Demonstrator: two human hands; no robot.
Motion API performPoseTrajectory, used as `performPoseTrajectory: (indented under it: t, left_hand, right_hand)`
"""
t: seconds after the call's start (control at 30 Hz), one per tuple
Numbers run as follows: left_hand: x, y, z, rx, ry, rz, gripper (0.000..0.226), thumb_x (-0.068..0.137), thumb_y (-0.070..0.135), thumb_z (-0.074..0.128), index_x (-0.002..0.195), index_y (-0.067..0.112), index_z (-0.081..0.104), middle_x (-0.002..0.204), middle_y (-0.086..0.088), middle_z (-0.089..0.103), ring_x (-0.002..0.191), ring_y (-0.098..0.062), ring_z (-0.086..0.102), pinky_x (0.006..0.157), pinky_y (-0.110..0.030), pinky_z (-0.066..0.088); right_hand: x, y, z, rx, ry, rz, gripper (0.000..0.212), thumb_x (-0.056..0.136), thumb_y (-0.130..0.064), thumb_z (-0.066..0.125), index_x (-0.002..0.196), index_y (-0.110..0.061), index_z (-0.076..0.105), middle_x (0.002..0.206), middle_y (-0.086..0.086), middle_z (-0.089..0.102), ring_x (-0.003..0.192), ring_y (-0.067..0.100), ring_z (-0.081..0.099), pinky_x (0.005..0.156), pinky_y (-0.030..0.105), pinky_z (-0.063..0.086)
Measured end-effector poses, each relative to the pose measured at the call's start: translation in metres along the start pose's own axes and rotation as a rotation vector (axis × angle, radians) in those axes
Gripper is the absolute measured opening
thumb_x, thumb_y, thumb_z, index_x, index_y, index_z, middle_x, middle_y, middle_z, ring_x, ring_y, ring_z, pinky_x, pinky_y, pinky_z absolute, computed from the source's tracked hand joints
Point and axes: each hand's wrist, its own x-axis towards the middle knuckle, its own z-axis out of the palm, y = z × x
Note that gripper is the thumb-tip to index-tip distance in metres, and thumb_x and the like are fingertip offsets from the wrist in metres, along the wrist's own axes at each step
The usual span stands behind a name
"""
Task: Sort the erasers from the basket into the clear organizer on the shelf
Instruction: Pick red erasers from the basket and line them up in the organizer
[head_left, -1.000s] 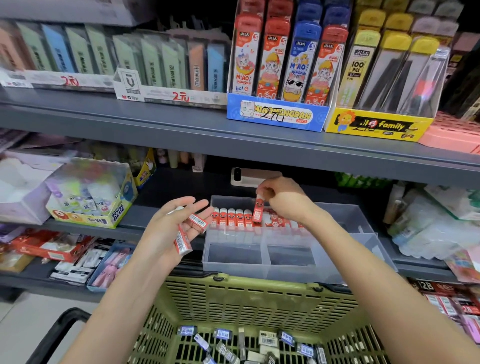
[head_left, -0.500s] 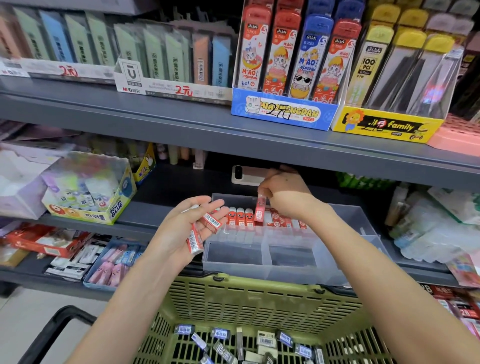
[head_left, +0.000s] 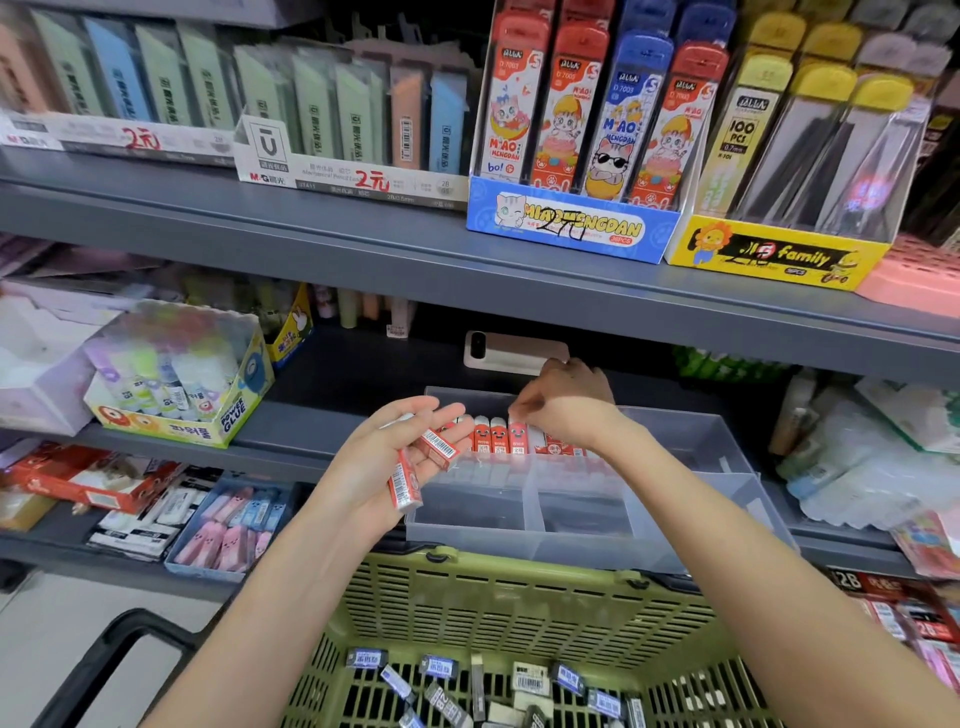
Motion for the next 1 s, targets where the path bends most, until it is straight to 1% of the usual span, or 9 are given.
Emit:
performPoseTrajectory:
  t: [0.17,0.3,0.37,0.43,0.53,0.67,0.8,0.9,1.0]
  left_hand:
    - [0.003,-0.002,-0.002,-0.04,0.002,-0.01,0.017,0.091,0.004,0.054,0.107,0.006,0.058,0.101,-0.013,0.073,0.096,-0.027,0.07,0.072,-0.033,0.06]
    - [0.005,-0.003,-0.003,-0.035,-0.014,0.028,0.032,0.076,0.013,0.063,0.107,0.007,0.06,0.098,-0.008,0.074,0.097,-0.019,0.07,0.081,-0.033,0.056]
    - [0.005,-0.004,-0.003,0.009,-0.035,0.039,0.018,0.09,0.012,0.053,0.105,0.007,0.063,0.094,-0.006,0.075,0.089,-0.016,0.071,0.072,-0.028,0.057]
    - [0.002,-0.006,0.001,0.082,-0.073,0.046,0.021,0.095,0.011,0.047,0.107,0.007,0.064,0.091,-0.007,0.074,0.08,-0.015,0.071,0.065,-0.024,0.057]
    - [-0.003,-0.005,0.004,0.17,-0.103,0.086,0.023,0.097,0.011,0.045,0.11,0.009,0.064,0.094,-0.008,0.073,0.084,-0.015,0.071,0.066,-0.023,0.057]
    - [-0.003,0.011,-0.004,0.099,0.055,0.148,0.016,0.096,0.013,0.05,0.105,0.009,0.063,0.1,-0.01,0.071,0.092,-0.021,0.071,0.074,-0.029,0.059]
    - [-0.001,0.024,-0.016,-0.039,0.29,0.056,0.009,0.093,0.018,0.059,0.093,0.009,0.06,0.058,-0.001,0.057,0.043,-0.008,0.055,0.04,-0.018,0.045]
    - [0.001,0.026,-0.02,-0.096,0.314,-0.021,0.019,0.092,0.027,0.06,0.091,0.009,0.056,0.047,0.002,0.042,0.037,-0.007,0.037,0.033,-0.016,0.032]
    - [0.0,0.027,-0.023,-0.21,0.28,-0.036,0.021,0.095,0.025,0.052,0.088,0.005,0.053,0.047,-0.001,0.041,0.038,-0.01,0.038,0.037,-0.017,0.033]
  right_hand:
    - [-0.012,-0.007,0.007,-0.219,0.047,-0.05,0.033,0.097,-0.038,0.033,0.114,-0.038,0.062,0.123,0.004,0.051,0.116,0.028,0.041,0.102,0.041,0.027]
    - [-0.045,-0.027,0.012,0.448,0.397,-0.143,0.03,0.095,-0.038,0.046,0.092,-0.022,0.071,0.084,-0.001,0.066,0.084,0.018,0.056,0.076,0.031,0.042]
    - [-0.061,-0.044,0.011,0.768,0.305,-0.201,0.022,0.088,-0.042,0.058,0.088,-0.024,0.071,0.072,-0.007,0.066,0.069,0.007,0.057,0.066,0.025,0.046]
    - [-0.068,-0.057,0.015,0.76,0.274,-0.255,0.015,0.083,-0.037,0.067,0.092,-0.026,0.071,0.064,-0.011,0.059,0.061,0.003,0.051,0.058,0.015,0.04]
    - [-0.062,-0.061,0.016,0.799,0.236,-0.269,0.006,0.085,-0.021,0.064,0.089,-0.021,0.069,0.063,-0.004,0.06,0.057,0.004,0.048,0.057,0.018,0.039]
    - [-0.038,-0.048,0.008,1.167,0.097,-0.021,0.013,0.083,-0.011,0.065,0.072,-0.016,0.065,0.059,-0.003,0.061,0.048,0.006,0.053,0.051,0.022,0.044]
    - [-0.01,-0.046,0.006,1.199,-0.036,0.121,0.012,0.078,-0.004,0.069,0.071,-0.012,0.066,0.062,0.006,0.061,0.047,0.014,0.055,0.05,0.024,0.052]
    - [0.006,-0.059,0.014,1.107,-0.121,0.214,0.011,0.072,0.006,0.066,0.067,-0.004,0.064,0.05,0.007,0.055,0.043,0.018,0.056,0.058,0.03,0.054]
    - [0.017,-0.07,0.02,1.18,-0.157,0.301,0.028,0.073,0.009,0.064,0.054,-0.008,0.053,0.036,0.0,0.048,0.031,0.013,0.046,0.041,0.021,0.046]
